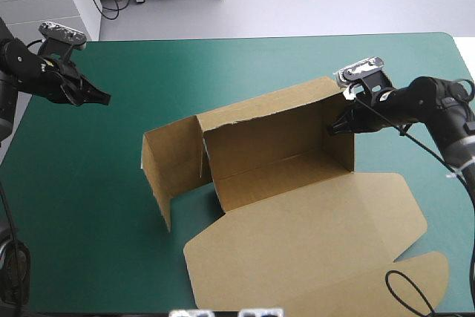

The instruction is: Fold the box

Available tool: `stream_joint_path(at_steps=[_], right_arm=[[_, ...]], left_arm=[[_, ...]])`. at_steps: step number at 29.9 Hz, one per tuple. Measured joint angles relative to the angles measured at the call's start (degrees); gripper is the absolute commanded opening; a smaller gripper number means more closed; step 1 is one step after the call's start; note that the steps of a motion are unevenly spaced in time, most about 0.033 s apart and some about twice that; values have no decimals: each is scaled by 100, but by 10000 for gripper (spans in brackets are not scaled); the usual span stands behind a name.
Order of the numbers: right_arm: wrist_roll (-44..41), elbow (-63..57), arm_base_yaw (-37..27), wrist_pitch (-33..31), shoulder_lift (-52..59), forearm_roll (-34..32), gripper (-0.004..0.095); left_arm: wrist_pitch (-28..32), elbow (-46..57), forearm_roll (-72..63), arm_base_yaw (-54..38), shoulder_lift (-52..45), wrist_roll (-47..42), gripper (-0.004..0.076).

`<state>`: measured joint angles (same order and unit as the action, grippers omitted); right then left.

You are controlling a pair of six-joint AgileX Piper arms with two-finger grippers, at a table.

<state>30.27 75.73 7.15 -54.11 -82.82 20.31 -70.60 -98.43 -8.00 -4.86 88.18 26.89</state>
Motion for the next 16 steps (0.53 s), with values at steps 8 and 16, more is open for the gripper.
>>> stream_joint_path(at_steps=[8, 16], right_arm=[[-772, 1014, 0, -603, -1194, -305, -18], [-1022, 2051, 0, -714, -2123, -254, 56]], left_arm=[[32, 2, -274, 0, 0, -18, -8], [6, 7, -402, 0, 0, -18, -8]])
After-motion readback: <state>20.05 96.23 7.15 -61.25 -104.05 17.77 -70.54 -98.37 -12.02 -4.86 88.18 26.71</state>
